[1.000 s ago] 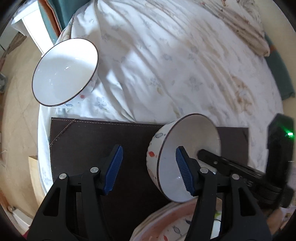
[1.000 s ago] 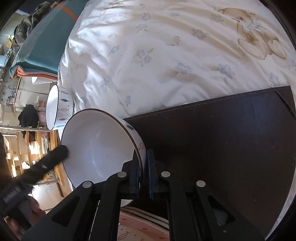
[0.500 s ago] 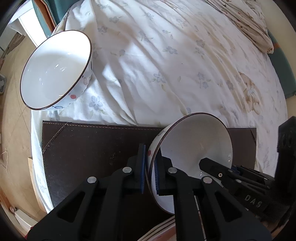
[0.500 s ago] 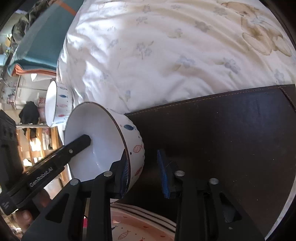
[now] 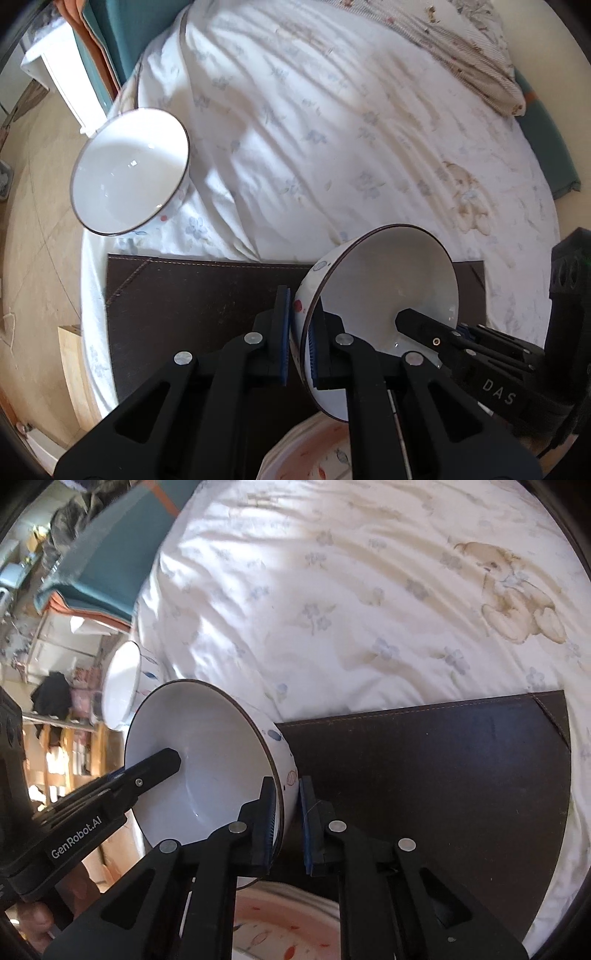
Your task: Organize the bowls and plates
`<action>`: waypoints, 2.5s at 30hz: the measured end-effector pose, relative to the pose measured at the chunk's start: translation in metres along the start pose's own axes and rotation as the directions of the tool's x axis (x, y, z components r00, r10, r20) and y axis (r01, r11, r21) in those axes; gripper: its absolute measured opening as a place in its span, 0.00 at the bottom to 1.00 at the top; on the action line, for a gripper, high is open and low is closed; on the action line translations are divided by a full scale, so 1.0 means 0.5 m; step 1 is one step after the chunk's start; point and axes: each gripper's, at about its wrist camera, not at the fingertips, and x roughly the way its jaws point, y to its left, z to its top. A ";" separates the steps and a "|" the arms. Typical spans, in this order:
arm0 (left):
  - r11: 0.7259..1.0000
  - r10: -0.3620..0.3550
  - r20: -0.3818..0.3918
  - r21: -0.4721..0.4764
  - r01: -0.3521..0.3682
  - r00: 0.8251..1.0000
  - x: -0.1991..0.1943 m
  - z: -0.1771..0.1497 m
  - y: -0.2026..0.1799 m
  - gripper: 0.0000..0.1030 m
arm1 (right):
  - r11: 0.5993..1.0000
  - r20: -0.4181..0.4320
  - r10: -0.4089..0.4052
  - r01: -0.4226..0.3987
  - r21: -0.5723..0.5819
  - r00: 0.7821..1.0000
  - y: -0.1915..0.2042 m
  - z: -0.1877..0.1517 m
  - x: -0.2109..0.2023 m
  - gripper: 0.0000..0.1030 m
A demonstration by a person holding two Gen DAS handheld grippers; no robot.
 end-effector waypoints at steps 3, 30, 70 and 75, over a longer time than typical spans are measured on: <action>1.000 0.002 0.030 0.003 -0.002 1.000 -0.046 -0.016 -0.004 0.06 | 1.000 0.013 0.009 -0.009 -0.020 1.000 0.019 -0.011 -0.031 0.13; 0.989 -0.048 0.124 0.148 0.030 0.991 -0.215 -0.270 -0.066 0.07 | 0.999 0.059 0.023 -0.021 -0.037 0.998 0.041 -0.286 -0.195 0.13; 0.988 -0.030 0.061 0.155 0.021 0.998 -0.145 -0.302 -0.073 0.06 | 1.000 0.068 0.009 -0.011 0.025 0.998 0.005 -0.353 -0.179 0.17; 0.988 0.003 0.047 0.155 -0.010 0.999 -0.127 -0.291 -0.081 0.07 | 0.999 0.055 -0.009 0.007 0.032 0.998 0.004 -0.342 -0.163 0.17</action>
